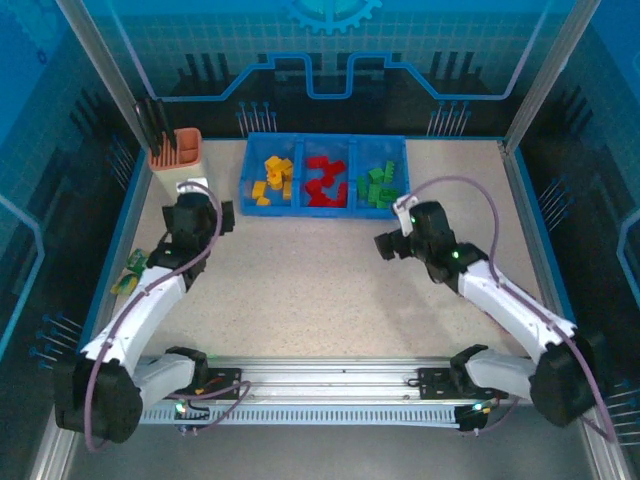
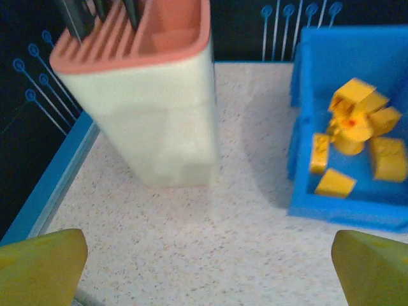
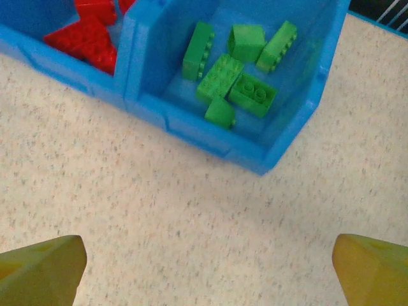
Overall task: Sort the legos into containers by color
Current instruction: Reset both arms
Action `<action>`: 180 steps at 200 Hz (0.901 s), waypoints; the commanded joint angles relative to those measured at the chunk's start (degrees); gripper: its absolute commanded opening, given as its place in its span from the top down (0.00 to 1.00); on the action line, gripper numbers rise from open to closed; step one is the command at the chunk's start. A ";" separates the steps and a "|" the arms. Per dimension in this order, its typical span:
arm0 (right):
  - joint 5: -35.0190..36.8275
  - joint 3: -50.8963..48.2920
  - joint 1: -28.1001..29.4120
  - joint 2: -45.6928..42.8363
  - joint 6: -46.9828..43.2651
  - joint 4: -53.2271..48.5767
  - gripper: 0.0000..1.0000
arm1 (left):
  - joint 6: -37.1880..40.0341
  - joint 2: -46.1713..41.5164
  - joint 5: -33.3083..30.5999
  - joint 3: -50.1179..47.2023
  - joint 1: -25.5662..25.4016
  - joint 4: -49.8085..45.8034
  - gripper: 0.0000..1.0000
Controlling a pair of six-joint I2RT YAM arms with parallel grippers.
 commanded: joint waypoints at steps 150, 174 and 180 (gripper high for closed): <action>0.48 -12.09 2.41 -10.38 -3.17 8.33 0.00 | 0.03 26.37 28.64 -18.27 8.58 55.11 0.01; 5.40 -13.67 2.13 -10.37 -2.20 12.34 0.00 | -0.11 26.83 32.21 -19.80 9.85 58.85 0.00; 6.29 -14.44 1.91 -10.53 -2.14 13.97 0.00 | -0.06 26.27 32.38 -18.96 9.85 55.99 0.01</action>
